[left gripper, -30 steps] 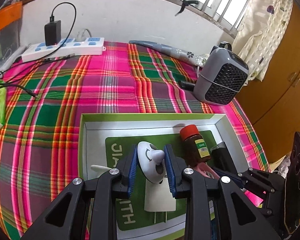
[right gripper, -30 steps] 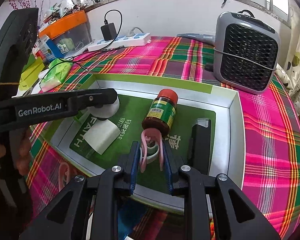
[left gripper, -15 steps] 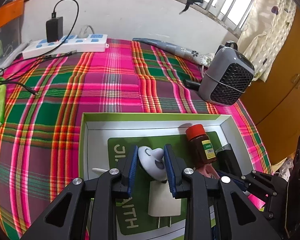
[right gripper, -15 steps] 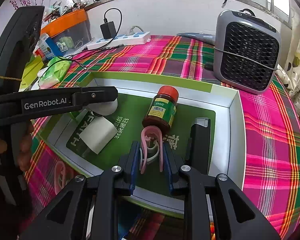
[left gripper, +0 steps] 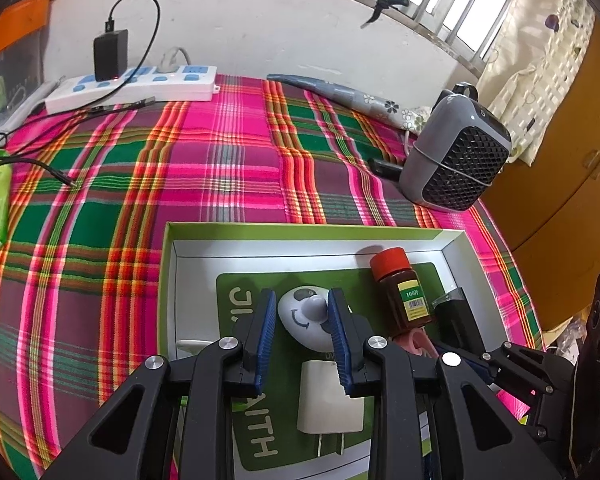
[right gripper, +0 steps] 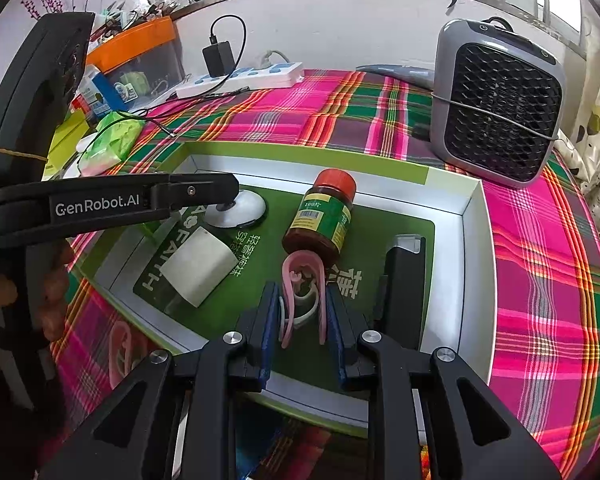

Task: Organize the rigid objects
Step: 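Lower the clip and round device into the tray and open both tools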

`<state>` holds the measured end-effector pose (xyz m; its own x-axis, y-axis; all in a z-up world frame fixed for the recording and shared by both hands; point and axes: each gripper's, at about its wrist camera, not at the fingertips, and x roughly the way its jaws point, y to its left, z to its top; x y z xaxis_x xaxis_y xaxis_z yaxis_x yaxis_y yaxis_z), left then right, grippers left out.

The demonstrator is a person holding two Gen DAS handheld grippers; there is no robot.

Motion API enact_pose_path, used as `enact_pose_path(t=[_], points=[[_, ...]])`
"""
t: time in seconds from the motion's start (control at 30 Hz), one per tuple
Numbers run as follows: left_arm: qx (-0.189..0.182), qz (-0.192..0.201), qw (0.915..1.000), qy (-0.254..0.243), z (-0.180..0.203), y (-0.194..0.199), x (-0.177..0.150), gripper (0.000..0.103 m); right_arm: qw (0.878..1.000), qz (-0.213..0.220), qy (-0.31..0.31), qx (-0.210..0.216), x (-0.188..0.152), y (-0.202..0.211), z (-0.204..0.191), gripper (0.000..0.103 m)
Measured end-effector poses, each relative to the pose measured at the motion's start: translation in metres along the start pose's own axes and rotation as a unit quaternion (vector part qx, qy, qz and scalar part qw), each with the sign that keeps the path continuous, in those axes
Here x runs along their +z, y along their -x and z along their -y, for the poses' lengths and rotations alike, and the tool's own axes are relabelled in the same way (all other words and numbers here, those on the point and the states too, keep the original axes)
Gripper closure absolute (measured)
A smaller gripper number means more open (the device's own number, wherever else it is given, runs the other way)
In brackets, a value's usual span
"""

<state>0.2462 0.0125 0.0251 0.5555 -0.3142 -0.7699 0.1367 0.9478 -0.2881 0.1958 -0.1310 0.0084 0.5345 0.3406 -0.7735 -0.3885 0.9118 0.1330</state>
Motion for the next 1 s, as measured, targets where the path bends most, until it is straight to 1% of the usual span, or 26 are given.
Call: enact_pose_path(t=[0.17,0.23,0.37,0.73,0.87,1.0], points=[[0.000,-0.001,1.0000,-0.002,0.001,0.000,0.000,0.075,1.000,-0.001,-0.003,0.001,0.000,-0.001,0.000,0.079],[-0.002,0.000,1.0000,-0.004,0.002,0.000,0.000,0.071,1.000,-0.001,-0.006,0.002,-0.001,-0.001,0.000,0.079],[0.000,0.002,1.0000,-0.005,0.004,0.003,-0.003,0.070,1.000,0.001,-0.014,0.002,-0.001,0.001,0.001,0.073],[0.003,0.006,1.0000,-0.001,0.003,0.014,-0.008,0.067,1.000,0.004,-0.023,0.001,-0.003,0.007,0.002,0.068],[0.005,0.011,0.9999,0.001,0.004,0.022,-0.011,0.066,1.000,0.009,-0.027,0.003,-0.004,0.012,0.001,0.063],[0.004,0.019,0.9998,-0.002,0.008,0.033,-0.016,0.066,0.999,0.015,-0.029,0.001,-0.006,0.019,0.001,0.062]])
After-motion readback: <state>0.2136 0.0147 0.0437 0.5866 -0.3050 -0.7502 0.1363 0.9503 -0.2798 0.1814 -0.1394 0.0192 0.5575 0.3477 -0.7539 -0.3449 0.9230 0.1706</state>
